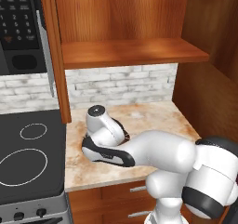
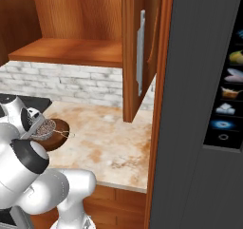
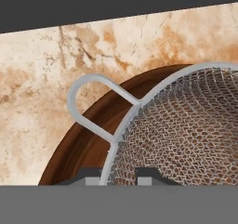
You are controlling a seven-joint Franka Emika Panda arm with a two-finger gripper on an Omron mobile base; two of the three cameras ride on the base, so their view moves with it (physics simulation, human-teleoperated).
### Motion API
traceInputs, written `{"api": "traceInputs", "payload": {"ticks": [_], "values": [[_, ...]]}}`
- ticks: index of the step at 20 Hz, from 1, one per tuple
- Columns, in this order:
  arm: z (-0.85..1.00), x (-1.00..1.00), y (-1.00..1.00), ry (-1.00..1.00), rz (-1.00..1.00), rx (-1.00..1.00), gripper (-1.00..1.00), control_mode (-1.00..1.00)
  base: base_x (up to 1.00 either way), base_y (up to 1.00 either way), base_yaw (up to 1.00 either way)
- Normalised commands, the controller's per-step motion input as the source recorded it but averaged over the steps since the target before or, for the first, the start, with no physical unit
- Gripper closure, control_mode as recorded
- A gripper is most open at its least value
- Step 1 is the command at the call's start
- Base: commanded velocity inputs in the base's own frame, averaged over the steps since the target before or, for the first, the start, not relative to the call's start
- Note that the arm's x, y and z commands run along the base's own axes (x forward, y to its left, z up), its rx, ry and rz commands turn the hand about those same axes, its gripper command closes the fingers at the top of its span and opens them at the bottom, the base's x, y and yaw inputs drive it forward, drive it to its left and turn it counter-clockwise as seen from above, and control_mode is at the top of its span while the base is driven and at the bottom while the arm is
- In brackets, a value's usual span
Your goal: Open the cabinet and setup a tea strainer by placing it in the bowl upright.
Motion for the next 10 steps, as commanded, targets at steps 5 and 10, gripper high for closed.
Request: {"api": "traceInputs", "payload": {"ticks": [5, 10], "values": [[0.00, 0.00, 0.00, 0.00, 0.00, 0.00, -1.00, -1.00, 0.00, 0.00, 0.00], [0.00, 0.00, 0.00, 0.00, 0.00, 0.00, -1.00, -1.00, 0.00, 0.00, 0.00]]}}
